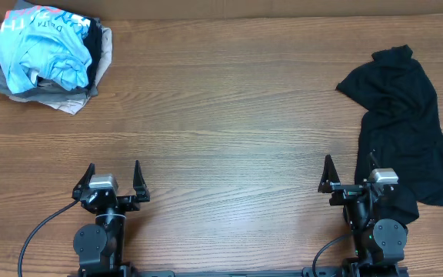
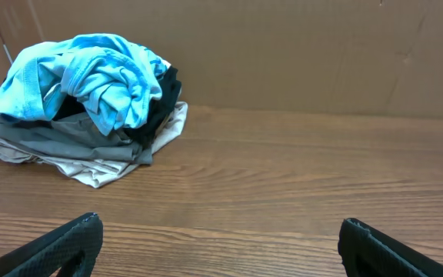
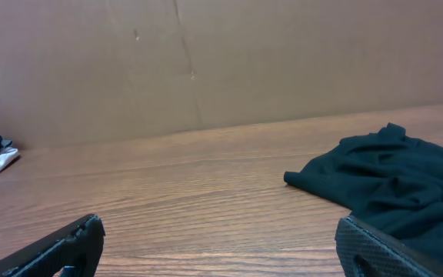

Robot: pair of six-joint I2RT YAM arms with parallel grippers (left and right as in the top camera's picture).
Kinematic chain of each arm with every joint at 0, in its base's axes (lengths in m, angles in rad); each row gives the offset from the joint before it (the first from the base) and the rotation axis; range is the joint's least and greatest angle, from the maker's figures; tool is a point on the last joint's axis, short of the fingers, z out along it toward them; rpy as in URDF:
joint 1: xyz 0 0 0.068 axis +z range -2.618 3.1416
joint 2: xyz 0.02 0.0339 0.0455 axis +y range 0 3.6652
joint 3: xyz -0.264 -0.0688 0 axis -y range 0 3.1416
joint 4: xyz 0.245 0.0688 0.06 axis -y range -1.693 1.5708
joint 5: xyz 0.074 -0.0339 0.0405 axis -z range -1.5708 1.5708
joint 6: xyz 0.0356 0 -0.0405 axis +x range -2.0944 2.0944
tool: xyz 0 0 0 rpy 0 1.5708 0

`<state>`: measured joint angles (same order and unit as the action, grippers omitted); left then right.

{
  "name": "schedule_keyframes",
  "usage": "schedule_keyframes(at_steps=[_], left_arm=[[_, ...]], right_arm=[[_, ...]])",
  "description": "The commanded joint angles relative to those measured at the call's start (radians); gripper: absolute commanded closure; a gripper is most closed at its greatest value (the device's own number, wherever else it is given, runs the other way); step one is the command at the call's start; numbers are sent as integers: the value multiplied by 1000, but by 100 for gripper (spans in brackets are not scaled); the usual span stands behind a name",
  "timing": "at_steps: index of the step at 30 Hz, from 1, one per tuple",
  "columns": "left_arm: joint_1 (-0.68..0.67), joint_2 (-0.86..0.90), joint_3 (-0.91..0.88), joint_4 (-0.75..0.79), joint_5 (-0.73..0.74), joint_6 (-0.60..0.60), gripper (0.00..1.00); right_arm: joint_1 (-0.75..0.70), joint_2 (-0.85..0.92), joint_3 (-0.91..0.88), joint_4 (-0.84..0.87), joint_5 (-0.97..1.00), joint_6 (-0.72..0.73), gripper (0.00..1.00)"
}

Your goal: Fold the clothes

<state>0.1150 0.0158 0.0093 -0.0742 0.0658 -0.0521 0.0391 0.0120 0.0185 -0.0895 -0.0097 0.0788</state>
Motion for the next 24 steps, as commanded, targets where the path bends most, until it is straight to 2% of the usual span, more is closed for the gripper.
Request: schedule_keyframes(at_steps=[1,10,15,20,24], left_arm=[[-4,-11,-5,0,-14,-8,0],[-4,-11,-5,0,-16,-7,0],[-4,-11,2,81,-18,32,0],[-4,10,93,63,-13,22,0],[-4,104,233,4,0,23,0]], right_arm=[[-4,-9,-11,7,10,2,0],[-4,-9,-10,15,24,3,0],[-4,-9,13,62,24,3,0],[-4,-8,132,-9,24,-6,0],[-4,29,283,-118,40,-40,0]])
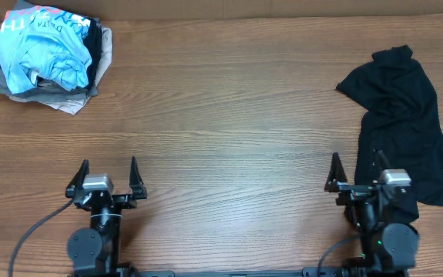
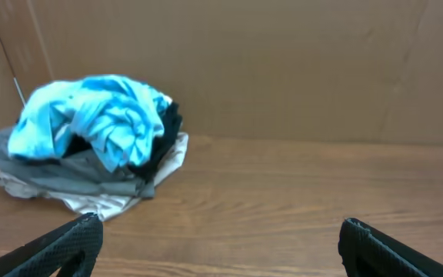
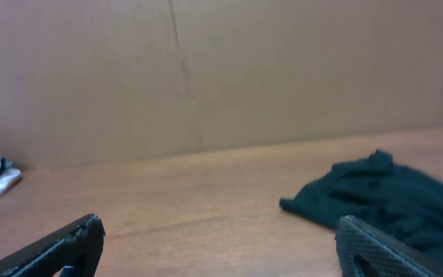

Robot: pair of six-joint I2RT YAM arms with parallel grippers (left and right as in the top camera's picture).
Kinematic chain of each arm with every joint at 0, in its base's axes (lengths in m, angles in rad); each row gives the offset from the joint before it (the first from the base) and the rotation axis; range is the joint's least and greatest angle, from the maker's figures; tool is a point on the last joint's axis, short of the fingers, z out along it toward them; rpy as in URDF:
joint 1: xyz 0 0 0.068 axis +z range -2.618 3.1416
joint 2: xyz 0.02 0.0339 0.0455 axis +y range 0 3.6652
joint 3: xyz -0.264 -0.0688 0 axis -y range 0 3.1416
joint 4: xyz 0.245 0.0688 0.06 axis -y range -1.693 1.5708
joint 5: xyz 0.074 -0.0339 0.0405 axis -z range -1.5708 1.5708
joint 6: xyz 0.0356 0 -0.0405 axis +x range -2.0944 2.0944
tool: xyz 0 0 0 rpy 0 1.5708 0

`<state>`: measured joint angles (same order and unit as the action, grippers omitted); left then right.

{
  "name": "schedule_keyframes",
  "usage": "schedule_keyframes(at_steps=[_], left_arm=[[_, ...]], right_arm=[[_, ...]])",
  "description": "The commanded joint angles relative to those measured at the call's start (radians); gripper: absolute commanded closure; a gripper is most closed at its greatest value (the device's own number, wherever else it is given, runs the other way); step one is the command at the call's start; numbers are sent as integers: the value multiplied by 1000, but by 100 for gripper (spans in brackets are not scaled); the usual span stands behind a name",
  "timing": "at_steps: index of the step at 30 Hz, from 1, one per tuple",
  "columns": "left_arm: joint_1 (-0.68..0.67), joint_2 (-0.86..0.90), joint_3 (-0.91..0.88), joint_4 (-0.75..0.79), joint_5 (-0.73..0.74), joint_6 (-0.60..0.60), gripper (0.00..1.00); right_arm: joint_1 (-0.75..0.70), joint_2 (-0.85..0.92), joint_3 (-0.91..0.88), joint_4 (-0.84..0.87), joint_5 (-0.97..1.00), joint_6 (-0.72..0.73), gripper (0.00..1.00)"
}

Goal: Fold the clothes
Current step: 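Reach the right gripper to the black shirt on the right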

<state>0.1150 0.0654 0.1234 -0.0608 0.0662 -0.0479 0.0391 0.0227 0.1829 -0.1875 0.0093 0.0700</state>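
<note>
A crumpled black garment (image 1: pixel 406 127) lies at the table's right side, also in the right wrist view (image 3: pixel 383 196). A pile of clothes (image 1: pixel 48 54), light blue on top over grey, black and beige pieces, sits at the far left corner and shows in the left wrist view (image 2: pixel 91 150). My left gripper (image 1: pixel 104 175) stands open near the front edge, left of centre, holding nothing. My right gripper (image 1: pixel 354 169) stands open near the front edge, its right finger at the black garment's near edge, nothing between its fingers.
A brown cardboard wall (image 2: pixel 283 61) backs the wooden table (image 1: pixel 229 123). Bare wood lies between the pile and the black garment.
Both arms have shifted slightly: the left gripper sits a little nearer the front edge, the right gripper a little to the right. Both stay open. The clothes have not moved.
</note>
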Motion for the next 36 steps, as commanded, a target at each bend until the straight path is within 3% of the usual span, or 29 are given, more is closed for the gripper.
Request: schedule_keyframes(at_steps=[1,8,15,21,31,36], left_arm=[[-4,94,163,-21,5,19,0],[-4,456,490,-131,64,26,0],[-4,862,912,-424,171,31,0],[-4,1166,1222,-696,201,117,0],[-4,1457,1281,-737,202,113,0],[-4,1537,1281,-731,260,104,0]], right_arm=[[-4,39,164,-49,20,-42,0],[-4,290,499,-237,24,-45,0],[-10,644,889,-534,24,-44,0],[-72,970,1225,-875,8,16,0],[-117,1305,1311,-1033,-80,35,0],[-203,1414,1308,-1092,-29,127,0]])
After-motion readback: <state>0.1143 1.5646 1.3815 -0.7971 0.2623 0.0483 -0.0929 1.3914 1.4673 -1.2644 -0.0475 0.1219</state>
